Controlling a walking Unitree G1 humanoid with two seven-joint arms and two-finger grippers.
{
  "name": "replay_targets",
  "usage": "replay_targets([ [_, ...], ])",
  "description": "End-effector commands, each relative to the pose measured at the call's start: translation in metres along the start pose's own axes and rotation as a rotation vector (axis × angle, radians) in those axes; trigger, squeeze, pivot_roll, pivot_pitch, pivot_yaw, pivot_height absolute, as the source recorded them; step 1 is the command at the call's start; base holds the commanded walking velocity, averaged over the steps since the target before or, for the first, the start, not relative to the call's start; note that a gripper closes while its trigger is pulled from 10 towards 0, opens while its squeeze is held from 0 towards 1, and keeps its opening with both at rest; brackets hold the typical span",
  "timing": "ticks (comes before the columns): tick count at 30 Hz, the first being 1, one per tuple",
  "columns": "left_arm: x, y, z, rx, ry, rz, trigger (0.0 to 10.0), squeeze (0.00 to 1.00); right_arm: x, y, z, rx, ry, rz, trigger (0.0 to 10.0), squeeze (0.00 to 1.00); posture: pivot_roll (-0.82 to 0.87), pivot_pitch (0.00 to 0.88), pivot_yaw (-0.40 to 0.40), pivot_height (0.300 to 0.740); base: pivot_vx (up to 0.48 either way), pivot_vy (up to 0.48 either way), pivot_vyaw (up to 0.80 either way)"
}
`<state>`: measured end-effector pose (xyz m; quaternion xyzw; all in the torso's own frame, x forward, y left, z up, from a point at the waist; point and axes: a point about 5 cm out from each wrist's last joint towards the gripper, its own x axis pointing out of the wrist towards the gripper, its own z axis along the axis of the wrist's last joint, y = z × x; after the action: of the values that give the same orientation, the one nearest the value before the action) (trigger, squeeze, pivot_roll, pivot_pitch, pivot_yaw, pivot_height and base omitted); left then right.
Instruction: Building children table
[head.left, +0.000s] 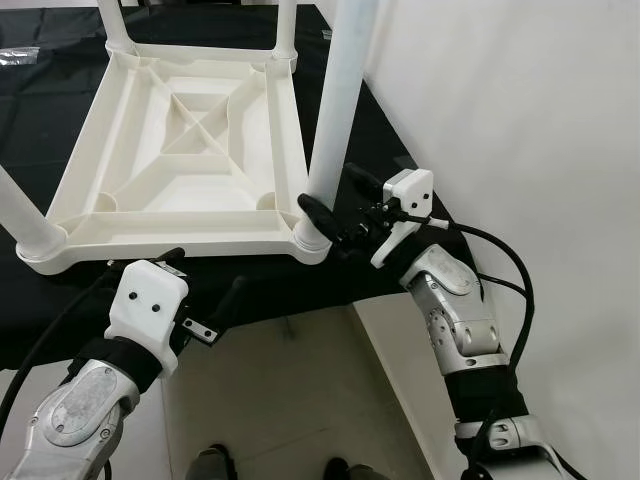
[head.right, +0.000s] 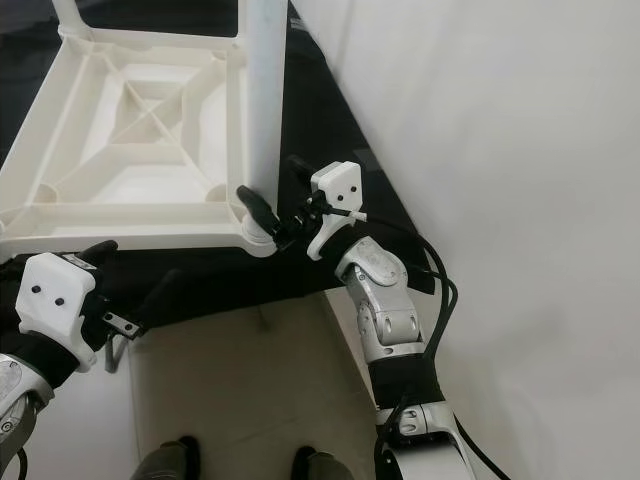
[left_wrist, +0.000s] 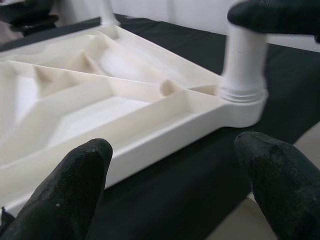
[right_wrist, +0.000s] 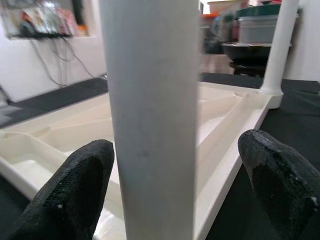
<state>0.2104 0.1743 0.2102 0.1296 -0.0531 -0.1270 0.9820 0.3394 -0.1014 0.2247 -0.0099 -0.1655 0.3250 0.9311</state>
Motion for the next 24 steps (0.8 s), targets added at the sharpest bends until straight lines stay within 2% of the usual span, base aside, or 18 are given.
replay_targets([
  [1,0.0,0.002,-0.007,0.0,0.037,0.012,10.0,0.0,0.0,0.003,-0.005,0.0,0.025,-0.03,10.0,0.0,0.21,0.195,-0.116,0.74,0.0,0.48,0.0],
  [3,0.001,0.003,-0.007,0.008,0.031,0.015,10.0,0.0,0.001,0.003,-0.007,-0.016,0.04,-0.051,10.0,0.0,0.21,0.196,-0.118,0.74,0.0,0.48,0.0],
  [11,0.002,0.005,-0.005,0.017,0.02,0.021,10.0,0.0,0.002,-0.007,-0.014,-0.033,0.119,-0.157,10.0,0.0,0.21,0.198,-0.119,0.74,0.0,0.0,0.0],
  [22,0.002,-0.001,-0.004,0.019,0.015,-0.02,10.0,0.0,0.001,-0.016,-0.02,-0.025,0.168,-0.165,10.0,0.0,0.21,0.199,-0.113,0.74,0.0,0.0,0.0],
  [24,0.003,-0.004,-0.003,0.019,0.01,-0.036,10.0,0.0,0.002,-0.028,-0.022,-0.039,0.197,-0.16,10.0,0.0,0.21,0.202,-0.114,0.74,0.0,0.0,0.0],
])
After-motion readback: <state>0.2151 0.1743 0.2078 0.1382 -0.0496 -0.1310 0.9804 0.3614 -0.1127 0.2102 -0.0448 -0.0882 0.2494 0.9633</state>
